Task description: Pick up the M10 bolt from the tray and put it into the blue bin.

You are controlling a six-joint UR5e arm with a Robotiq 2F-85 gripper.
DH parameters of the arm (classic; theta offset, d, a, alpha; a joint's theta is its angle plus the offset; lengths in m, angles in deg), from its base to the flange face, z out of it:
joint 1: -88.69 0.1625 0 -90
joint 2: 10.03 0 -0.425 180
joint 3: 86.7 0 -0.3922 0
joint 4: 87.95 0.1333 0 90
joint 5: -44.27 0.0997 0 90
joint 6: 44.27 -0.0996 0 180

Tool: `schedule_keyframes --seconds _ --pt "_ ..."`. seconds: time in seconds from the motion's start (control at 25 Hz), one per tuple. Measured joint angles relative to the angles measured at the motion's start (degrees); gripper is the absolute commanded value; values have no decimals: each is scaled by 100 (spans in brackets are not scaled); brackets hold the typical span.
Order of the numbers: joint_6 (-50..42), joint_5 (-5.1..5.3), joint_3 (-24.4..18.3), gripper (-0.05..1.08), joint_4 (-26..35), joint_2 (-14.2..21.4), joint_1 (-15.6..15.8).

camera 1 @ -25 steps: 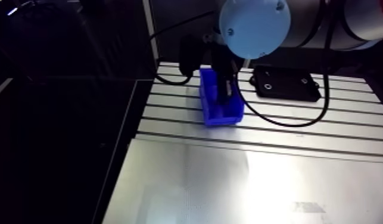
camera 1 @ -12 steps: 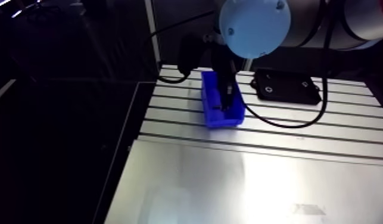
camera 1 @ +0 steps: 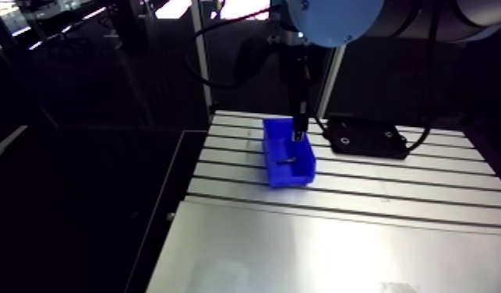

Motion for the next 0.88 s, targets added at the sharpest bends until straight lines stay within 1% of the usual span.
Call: schedule_keyframes --seconds 0.16,0.36,0.64,0.88 --pt "-583 -65 -378 1 654 189 -14" --pt "-1556 -92 -842 1 1287 360 -50" --pt "-3560 -74 -1490 2 2115 579 -182" --pt "-5570 -52 -1917 2 2678 764 -503"
